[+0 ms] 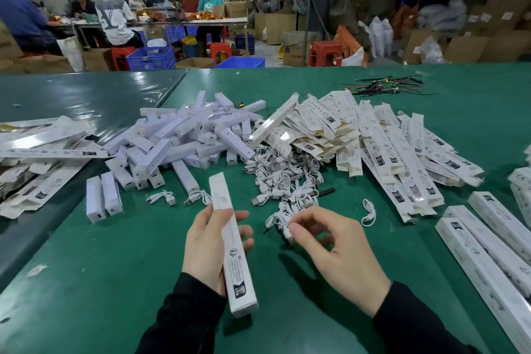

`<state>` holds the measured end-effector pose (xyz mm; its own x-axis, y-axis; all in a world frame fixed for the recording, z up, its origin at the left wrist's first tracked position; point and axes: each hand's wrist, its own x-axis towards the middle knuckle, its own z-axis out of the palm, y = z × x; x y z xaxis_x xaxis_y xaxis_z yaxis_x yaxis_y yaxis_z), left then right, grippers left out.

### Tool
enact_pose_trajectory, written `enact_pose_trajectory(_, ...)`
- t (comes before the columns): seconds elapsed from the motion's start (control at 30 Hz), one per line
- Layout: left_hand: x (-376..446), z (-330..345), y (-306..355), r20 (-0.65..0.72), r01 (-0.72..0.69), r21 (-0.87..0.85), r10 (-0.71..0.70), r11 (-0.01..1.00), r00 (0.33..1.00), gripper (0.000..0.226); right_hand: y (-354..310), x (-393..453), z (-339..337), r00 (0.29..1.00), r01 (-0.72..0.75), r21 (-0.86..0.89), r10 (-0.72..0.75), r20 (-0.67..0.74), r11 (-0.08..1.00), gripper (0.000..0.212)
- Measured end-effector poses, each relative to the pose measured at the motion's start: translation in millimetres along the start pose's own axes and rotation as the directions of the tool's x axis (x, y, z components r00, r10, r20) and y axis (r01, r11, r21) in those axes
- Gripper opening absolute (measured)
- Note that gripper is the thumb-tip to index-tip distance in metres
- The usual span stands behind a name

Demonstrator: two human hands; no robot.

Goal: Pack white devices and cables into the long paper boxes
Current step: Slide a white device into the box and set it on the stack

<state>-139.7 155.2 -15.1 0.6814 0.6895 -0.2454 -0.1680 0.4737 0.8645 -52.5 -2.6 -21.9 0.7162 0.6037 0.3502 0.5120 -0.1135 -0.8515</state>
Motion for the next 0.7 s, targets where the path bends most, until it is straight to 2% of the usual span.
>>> enact_pose_trajectory(0.1,3.2,-4.0,8.9,-0.022,-0.055,0.068,0.056,0.996,0.998,0.034,6.1,0.7,-0.1,0.997,0.05,-0.129,-0.057,-0.045,0.99,0.011)
enact_pose_trajectory(0.17,12.8,-9.7,27.6,-0.051,-0.169,0.277,0.19,0.946,0.98,0.04,8.1,0.2,1.6,0.994,0.088,-0.158,-0.097,-0.049,0.984,0.011)
enact_pose_trajectory(0.2,21.8,-13.8,39.8,-0.066,-0.23,0.408,0.28,0.884,0.958,0.042,9.0,-0.1,2.2,0.993,0.102,-0.164,-0.111,-0.046,0.981,0.011)
enact_pose_trajectory(0.27,46.8,-21.3,68.3,-0.117,-0.306,0.644,0.486,0.701,0.866,0.03,10.5,-0.1,2.6,0.991,0.118,-0.17,-0.126,-0.038,0.978,0.011)
enact_pose_trajectory(0.33,77.0,-27.0,96.9,-0.125,-0.282,0.818,0.633,0.502,0.764,0.021,11.0,0.1,3.2,0.99,0.123,-0.166,-0.132,-0.044,0.978,0.011)
enact_pose_trajectory(0.37,92.9,-29.3,108.2,-0.085,-0.246,0.889,0.668,0.386,0.739,0.02,11.3,0.0,3.7,0.989,0.126,-0.161,-0.136,-0.05,0.979,0.01)
enact_pose_trajectory(0.43,124.9,-32.7,124.3,0.056,-0.154,0.984,0.666,0.089,0.744,0.028,12.2,-0.5,4.6,0.987,0.138,-0.159,-0.149,-0.058,0.978,0.008)
enact_pose_trajectory(0.47,138.2,-33.3,131.1,0.12,-0.113,0.992,0.632,-0.051,0.765,0.032,12.5,-1.2,5.3,0.986,0.147,-0.163,-0.157,-0.055,0.976,0.007)
enact_pose_trajectory(0.5,151.9,-33.7,139.1,0.157,-0.084,0.985,0.578,-0.151,0.8,0.036,12.6,-2.0,5.9,0.985,0.158,-0.167,-0.168,-0.05,0.973,0.007)
enact_pose_trajectory(0.53,163.8,-30.9,148.4,0.156,-0.06,0.978,0.511,-0.2,0.845,0.043,12.5,-2.2,6.2,0.983,0.167,-0.17,-0.178,-0.05,0.971,0.006)
enact_pose_trajectory(0.6,188.3,-22.0,168.5,0.098,-0.026,0.981,0.376,-0.191,0.921,0.058,13.0,-1.3,4.6,0.981,0.172,-0.17,-0.185,-0.066,0.97,0.006)
enact_pose_trajectory(0.63,198.2,-16.0,177.2,0.071,-0.022,0.988,0.326,-0.152,0.943,0.063,13.7,-0.2,3.7,0.98,0.167,-0.167,-0.182,-0.079,0.972,0.007)
enact_pose_trajectory(0.7,216.4,-10.7,185.8,0.034,-0.024,0.999,0.285,-0.038,0.958,0.059,15.4,1.5,2.0,0.98,0.155,-0.16,-0.171,-0.097,0.975,0.006)
